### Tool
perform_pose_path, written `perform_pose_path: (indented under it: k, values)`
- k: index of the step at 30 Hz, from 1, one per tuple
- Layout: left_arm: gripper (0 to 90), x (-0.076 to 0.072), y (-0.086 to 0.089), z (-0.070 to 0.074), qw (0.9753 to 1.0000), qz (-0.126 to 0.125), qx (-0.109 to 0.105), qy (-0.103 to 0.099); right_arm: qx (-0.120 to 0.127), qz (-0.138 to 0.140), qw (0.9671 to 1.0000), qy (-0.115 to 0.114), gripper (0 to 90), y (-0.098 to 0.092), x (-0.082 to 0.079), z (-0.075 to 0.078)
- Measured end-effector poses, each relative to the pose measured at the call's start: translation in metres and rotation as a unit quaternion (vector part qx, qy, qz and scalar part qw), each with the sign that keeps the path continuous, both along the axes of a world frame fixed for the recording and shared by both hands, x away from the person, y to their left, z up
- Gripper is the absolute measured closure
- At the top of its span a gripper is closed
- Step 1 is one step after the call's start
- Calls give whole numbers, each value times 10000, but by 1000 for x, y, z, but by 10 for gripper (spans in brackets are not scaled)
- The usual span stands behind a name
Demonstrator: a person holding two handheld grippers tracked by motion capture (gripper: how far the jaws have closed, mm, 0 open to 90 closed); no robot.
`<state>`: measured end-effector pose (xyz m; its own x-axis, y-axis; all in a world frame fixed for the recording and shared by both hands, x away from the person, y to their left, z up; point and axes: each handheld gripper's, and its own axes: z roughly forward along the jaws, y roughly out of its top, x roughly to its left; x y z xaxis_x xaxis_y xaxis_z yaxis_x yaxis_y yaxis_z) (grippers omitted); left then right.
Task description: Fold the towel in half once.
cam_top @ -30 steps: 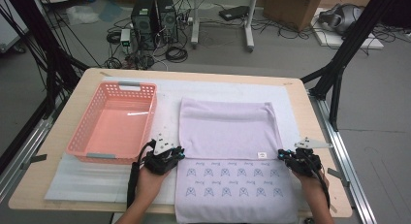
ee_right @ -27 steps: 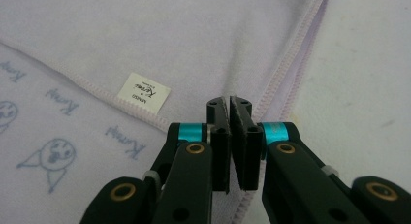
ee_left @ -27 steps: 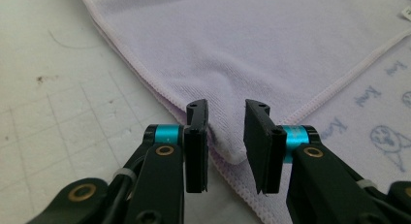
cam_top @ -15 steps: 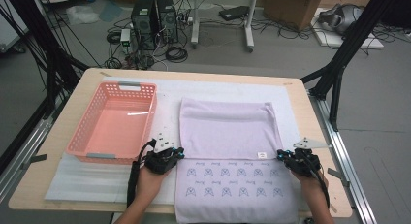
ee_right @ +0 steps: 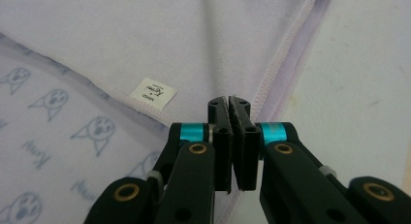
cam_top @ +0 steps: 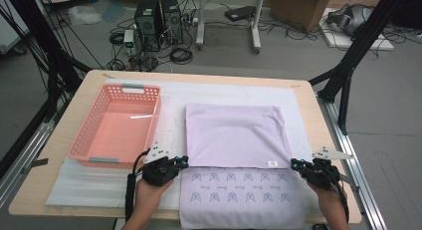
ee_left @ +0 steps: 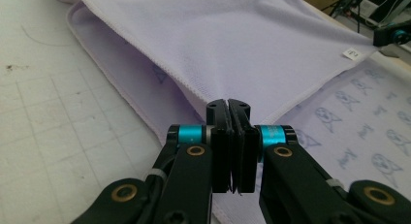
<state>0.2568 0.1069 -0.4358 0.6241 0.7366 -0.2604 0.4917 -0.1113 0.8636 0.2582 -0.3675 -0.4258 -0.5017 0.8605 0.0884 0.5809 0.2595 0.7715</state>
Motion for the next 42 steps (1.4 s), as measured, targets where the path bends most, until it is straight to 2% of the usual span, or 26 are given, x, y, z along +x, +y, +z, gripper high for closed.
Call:
perform_pose_path:
  k: [7, 14, 17, 23, 24, 25, 26, 27, 29, 31, 33, 37, 40, 42]
  values:
    - [876, -30, 2, -2, 9999, 74, -73, 57, 112, 74, 9999, 39, 881, -7, -28, 2]
    - [876, -69, 5, 2, 9999, 45, -147, 2, 101, 191, 9998, 27, 881, -7, -64, 5]
    - [876, -86, 5, 2, 9999, -41, -113, 27, 20, 268, 9996, 52, 881, -7, -80, 5]
    - [873, -101, 6, -5, 9996, -197, -50, 207, -94, 362, 9991, 194, 881, -8, -104, 4]
    - [857, -101, 6, -6, 9995, -230, -15, 209, -141, 385, 9990, 199, 878, -7, -106, 3]
    - [768, -98, 5, -7, 9996, -242, 17, 161, -172, 392, 9989, 194, 854, -6, -106, 3]
    - [619, -94, 4, -8, 9997, -181, 22, 134, -207, 356, 9991, 133, 760, -5, -104, 4]
    - [534, -90, 4, -7, 9999, -119, -18, 115, -167, 250, 9995, 78, 693, -5, -102, 4]
    - [478, -81, 4, -3, 10000, -8, -77, 0, 11, 139, 9999, -58, 662, -6, -95, 7]
    - [454, -70, 4, 0, 9999, 31, -62, -78, 87, -6, 9997, -212, 650, -6, -85, 10]
    - [453, -60, 2, 0, 9999, 89, -20, -92, 68, -100, 9996, -260, 637, -4, -76, 10]
    - [445, -40, -2, -8, 9997, 213, 121, 91, -46, -187, 9996, -205, 625, 1, -56, 4]
    - [446, -32, -2, -14, 9992, 233, 247, 205, -153, -221, 9995, -155, 625, 7, -42, 0]
    - [446, -28, -1, -15, 9990, 267, 276, 211, -199, -215, 9995, -118, 622, 10, -34, -3]
